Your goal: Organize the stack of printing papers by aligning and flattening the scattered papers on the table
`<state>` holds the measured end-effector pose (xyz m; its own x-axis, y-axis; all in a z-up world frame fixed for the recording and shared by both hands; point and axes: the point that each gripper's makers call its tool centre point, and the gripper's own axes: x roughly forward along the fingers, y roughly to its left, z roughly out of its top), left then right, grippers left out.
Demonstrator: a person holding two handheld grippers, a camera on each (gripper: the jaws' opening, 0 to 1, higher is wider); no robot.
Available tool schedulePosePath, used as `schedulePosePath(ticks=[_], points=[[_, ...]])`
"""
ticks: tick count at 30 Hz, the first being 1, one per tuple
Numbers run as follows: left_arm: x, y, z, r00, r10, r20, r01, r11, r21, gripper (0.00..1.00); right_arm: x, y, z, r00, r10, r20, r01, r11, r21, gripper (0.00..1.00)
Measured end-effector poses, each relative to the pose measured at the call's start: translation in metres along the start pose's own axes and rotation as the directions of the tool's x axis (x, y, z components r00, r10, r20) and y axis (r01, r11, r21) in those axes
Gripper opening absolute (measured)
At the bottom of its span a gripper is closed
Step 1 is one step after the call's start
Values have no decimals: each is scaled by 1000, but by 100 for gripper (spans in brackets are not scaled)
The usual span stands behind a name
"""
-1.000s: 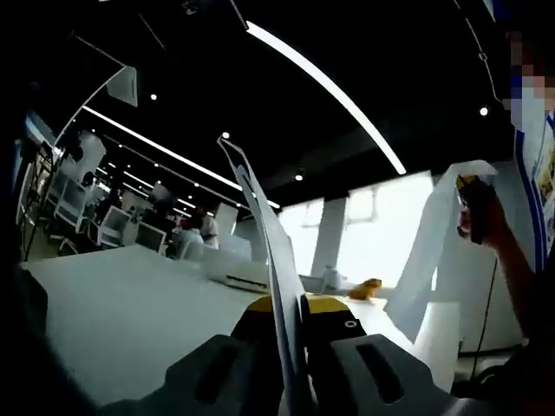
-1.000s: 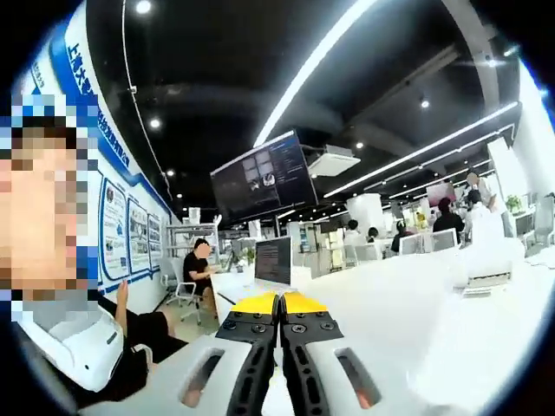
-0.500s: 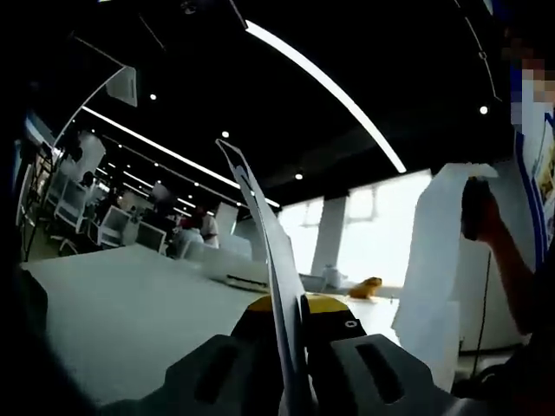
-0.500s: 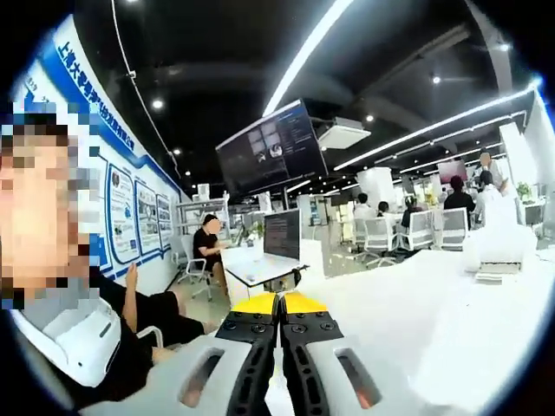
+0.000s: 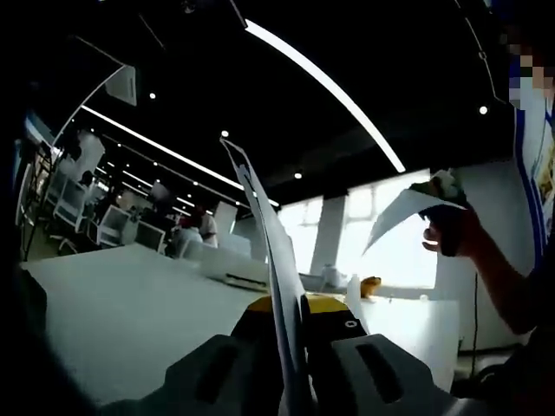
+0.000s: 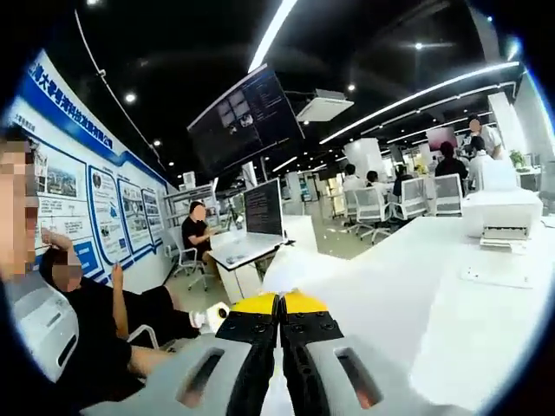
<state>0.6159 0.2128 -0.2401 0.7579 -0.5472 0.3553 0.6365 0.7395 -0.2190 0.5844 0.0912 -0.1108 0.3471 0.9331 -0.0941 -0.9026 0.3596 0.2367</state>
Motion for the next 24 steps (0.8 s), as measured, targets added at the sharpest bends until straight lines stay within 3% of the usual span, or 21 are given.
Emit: schedulePosePath(ticks=[5,8,12,20,24], points=[[0,1,1,1000,10,6,-10,1000,0,8,6,-21,-5,998,-59,-12,59,998,2,0],[0,1,0,1000,10,3,-10,1000,1,8,6,-35,-3,996,-93,16,93,996,10,0],[0,0,0,1000,10,0,-10,1000,6,8,11,-60,-10,991,-136,21,134,989,66,0],[-1,1,2,1000,18,12,-18,1000,-3,8,24,-88,-23,985,-169,14,165,975,149,0],[-3,10,7,997,61,39,-61,998,-11,7,34,-96,-26,986,-165,24,157,968,197,0]])
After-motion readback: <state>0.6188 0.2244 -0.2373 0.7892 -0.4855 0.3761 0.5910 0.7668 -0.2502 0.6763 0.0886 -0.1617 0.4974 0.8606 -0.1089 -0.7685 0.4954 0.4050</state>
